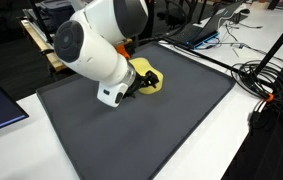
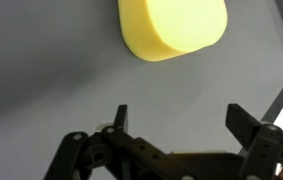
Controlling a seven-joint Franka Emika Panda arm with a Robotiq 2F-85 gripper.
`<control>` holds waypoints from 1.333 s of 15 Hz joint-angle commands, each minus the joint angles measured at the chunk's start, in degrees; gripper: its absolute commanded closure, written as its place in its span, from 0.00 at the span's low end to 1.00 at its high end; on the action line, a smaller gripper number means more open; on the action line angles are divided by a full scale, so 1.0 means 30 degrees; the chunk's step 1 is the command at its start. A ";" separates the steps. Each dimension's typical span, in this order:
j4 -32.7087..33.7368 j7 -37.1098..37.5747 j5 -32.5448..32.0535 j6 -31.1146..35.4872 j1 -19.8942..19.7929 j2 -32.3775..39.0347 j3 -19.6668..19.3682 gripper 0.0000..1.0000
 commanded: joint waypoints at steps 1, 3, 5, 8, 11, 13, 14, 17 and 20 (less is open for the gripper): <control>-0.0011 0.0101 -0.1173 -0.0247 0.0958 -0.0448 -0.0004 0.00; -0.0177 0.0532 -0.2246 0.0018 0.1783 -0.0726 -0.0114 0.00; -0.0188 0.0975 -0.3444 0.0123 0.2599 -0.0935 -0.0204 0.00; 0.0113 0.1582 -0.5462 0.0054 0.3826 -0.1142 -0.0369 0.00; 0.0165 0.1928 -0.7481 -0.0226 0.4859 -0.1601 -0.0498 0.00; -0.0126 0.2249 -0.8490 -0.0348 0.5411 -0.2112 -0.0491 0.00; -0.0319 0.2575 -0.8928 -0.0262 0.5681 -0.2363 -0.0544 0.00; -0.1356 0.3586 -1.0081 0.0207 0.6357 -0.3406 -0.0671 0.00; -0.2819 0.3952 -1.0420 0.0861 0.6401 -0.4574 -0.0676 0.00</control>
